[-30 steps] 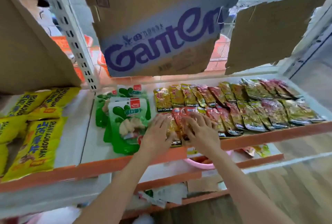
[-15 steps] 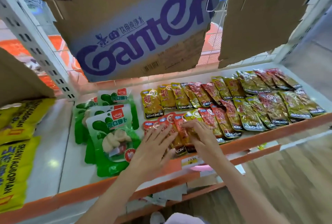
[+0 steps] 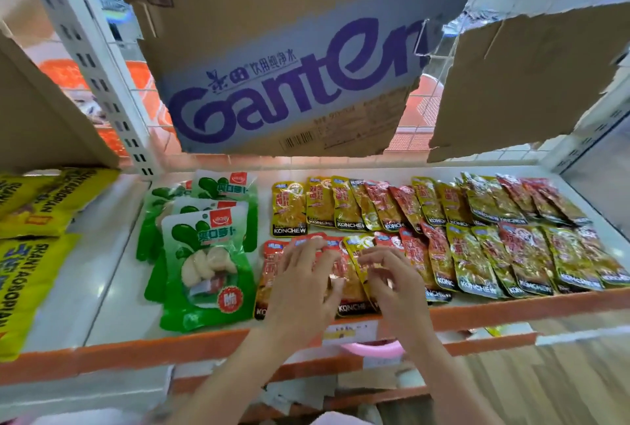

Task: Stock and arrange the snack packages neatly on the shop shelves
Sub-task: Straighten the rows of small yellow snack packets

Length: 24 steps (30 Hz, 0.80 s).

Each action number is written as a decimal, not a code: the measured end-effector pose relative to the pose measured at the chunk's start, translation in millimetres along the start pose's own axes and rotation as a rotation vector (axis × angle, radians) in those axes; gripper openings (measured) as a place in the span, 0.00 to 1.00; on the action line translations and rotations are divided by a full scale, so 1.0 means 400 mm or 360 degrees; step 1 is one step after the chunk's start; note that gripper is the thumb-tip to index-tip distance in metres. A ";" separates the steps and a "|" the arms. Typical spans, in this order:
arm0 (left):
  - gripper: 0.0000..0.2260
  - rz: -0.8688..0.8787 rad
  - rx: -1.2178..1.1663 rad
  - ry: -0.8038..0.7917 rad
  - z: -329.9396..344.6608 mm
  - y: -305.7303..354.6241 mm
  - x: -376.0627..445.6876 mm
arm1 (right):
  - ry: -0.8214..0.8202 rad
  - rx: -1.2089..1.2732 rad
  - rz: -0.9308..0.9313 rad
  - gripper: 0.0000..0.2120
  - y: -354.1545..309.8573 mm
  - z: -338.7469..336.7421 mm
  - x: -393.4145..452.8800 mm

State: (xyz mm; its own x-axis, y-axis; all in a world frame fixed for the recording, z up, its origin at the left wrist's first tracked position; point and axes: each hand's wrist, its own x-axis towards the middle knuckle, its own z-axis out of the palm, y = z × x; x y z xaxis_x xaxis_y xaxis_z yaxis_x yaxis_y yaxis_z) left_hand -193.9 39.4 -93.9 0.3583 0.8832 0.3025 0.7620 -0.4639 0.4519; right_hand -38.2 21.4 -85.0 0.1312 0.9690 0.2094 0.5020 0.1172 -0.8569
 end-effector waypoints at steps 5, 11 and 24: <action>0.27 -0.0005 0.0192 -0.0495 0.040 0.008 0.011 | -0.0201 -0.0781 -0.0361 0.11 0.065 -0.080 0.069; 0.20 -0.0337 0.0072 -0.0407 0.041 0.029 0.051 | -0.0278 -0.1058 -0.0259 0.13 0.137 -0.085 0.055; 0.18 -0.0780 0.0115 0.0071 0.145 0.150 0.099 | -0.0208 -0.0885 -0.0151 0.15 0.140 -0.093 0.063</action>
State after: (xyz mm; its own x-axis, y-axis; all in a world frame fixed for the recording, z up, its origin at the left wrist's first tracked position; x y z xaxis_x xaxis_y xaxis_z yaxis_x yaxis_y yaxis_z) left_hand -102.7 50.5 -103.4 -0.0738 0.9917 0.1057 0.8710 0.0124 0.4911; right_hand 24.9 44.4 -110.3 -0.0252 0.9828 0.1832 0.8848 0.1072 -0.4534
